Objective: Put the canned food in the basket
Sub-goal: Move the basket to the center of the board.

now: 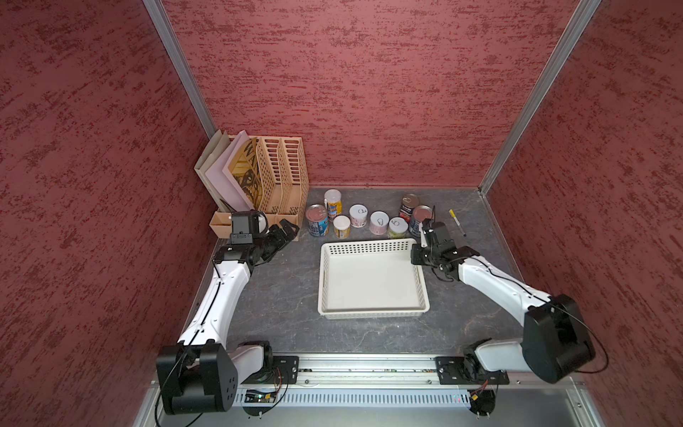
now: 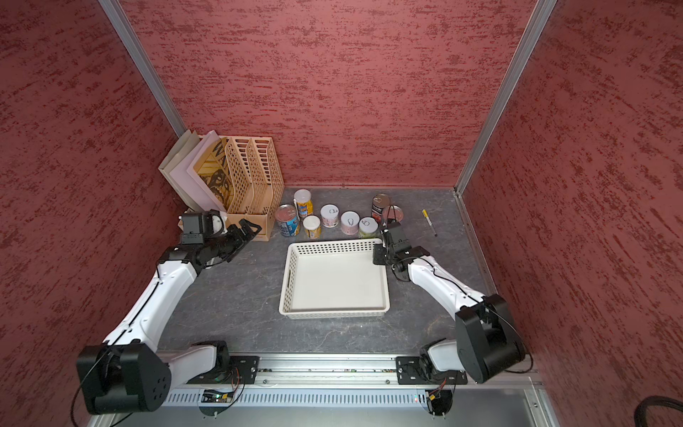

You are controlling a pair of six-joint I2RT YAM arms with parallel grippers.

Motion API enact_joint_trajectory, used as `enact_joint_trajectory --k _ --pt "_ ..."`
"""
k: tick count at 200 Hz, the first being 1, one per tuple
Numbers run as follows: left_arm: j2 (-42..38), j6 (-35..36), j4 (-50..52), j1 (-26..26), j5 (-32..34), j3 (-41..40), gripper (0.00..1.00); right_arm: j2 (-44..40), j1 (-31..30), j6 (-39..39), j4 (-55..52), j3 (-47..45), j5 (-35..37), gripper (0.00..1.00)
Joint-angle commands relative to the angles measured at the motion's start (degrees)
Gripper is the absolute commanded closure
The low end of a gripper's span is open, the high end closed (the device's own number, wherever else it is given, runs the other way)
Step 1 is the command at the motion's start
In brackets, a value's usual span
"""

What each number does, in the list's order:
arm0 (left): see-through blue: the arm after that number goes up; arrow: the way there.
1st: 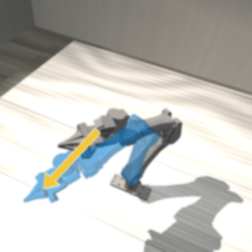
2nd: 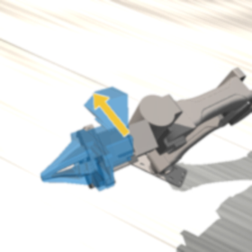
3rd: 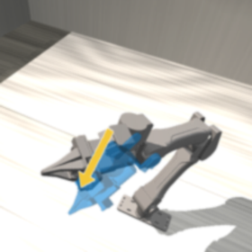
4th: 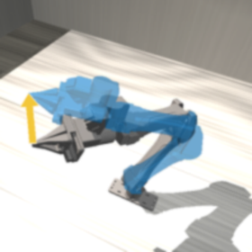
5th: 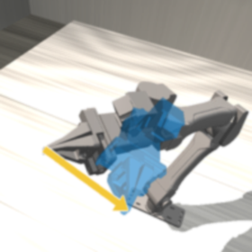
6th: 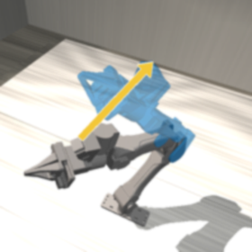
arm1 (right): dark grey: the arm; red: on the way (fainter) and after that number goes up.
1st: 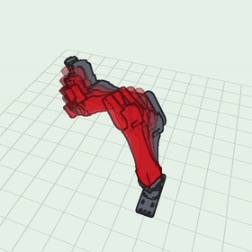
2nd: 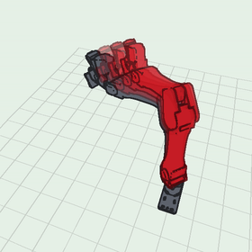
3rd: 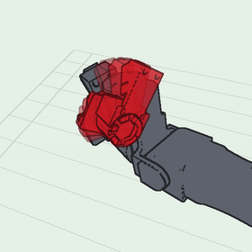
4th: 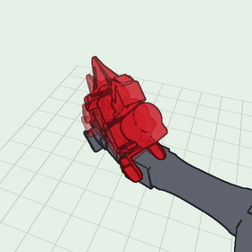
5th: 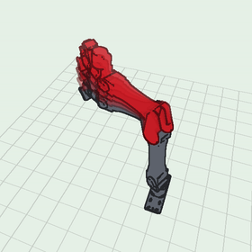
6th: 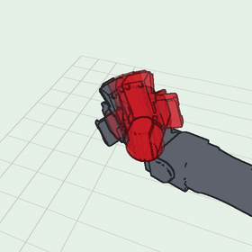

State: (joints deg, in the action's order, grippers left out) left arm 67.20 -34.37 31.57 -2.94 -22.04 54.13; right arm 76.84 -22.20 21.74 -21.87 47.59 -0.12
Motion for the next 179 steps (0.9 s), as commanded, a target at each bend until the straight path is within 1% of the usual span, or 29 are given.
enact_joint_trajectory --k 1,19,44,65,92,133,179 --pt "-1.88 -0.45 1.54 0.47 2.43 0.92 0.00 -3.74 -0.91 2.90 2.49 -3.13 -4.31 1.00" --pt "-3.41 -1.14 1.19 0.78 3.40 0.45 0.00 -6.10 -1.49 3.91 3.02 -5.47 -4.98 1.00" --pt "-5.14 -4.07 3.62 0.71 7.68 0.19 0.00 -8.53 -2.06 4.40 2.80 -7.62 -5.07 1.00" --pt "-5.47 -5.12 4.54 -0.27 7.38 -0.02 0.00 -9.63 -2.65 5.11 3.06 -9.23 -5.23 1.00" --pt "-6.32 -6.99 1.84 -1.01 5.49 -2.09 0.00 -10.95 -3.12 5.42 1.76 -9.89 -5.86 1.00" --pt "-6.40 -9.12 0.51 -1.72 4.99 -3.59 0.00 -16.03 -3.47 6.56 1.39 -12.51 -6.02 1.00" --pt "-6.35 -9.00 0.37 -2.01 5.08 -3.68 0.00 -14.37 -3.64 6.53 0.92 -12.40 -7.00 1.00"
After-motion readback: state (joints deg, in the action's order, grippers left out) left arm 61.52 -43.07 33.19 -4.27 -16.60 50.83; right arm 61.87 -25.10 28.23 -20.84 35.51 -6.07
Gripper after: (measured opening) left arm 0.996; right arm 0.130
